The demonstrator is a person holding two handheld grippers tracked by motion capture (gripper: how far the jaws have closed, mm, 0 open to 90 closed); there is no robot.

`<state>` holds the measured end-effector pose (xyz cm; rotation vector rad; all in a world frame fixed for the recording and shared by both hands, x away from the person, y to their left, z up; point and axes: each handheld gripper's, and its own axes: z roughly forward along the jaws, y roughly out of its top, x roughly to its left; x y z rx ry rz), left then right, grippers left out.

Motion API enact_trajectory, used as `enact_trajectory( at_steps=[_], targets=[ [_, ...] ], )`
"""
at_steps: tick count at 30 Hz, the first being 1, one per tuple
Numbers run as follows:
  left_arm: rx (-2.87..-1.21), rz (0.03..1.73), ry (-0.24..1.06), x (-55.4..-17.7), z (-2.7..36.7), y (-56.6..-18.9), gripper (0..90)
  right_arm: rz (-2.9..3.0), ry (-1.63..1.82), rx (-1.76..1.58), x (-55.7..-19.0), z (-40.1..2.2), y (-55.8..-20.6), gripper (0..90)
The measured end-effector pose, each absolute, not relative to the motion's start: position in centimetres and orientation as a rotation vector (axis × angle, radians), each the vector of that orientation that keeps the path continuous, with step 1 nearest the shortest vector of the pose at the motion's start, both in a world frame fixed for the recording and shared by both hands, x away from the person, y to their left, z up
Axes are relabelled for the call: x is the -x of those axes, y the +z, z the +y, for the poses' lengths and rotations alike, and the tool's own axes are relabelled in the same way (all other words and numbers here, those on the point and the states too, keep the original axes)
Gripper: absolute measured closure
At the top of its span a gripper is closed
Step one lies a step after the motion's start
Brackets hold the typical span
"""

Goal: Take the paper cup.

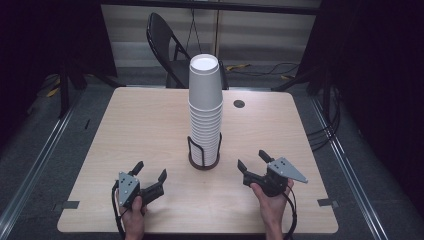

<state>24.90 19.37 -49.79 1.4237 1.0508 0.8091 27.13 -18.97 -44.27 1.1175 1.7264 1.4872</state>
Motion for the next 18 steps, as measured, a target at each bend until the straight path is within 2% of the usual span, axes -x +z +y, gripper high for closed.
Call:
enact_trajectory(
  at_steps=[18],
  targets=[
    [-1.422,1.047,0.810,-24.9,19.4,-49.8,16.0,1.790,1.636,-0.974,-28.9,-17.0,-39.8,13.3]
  ],
)
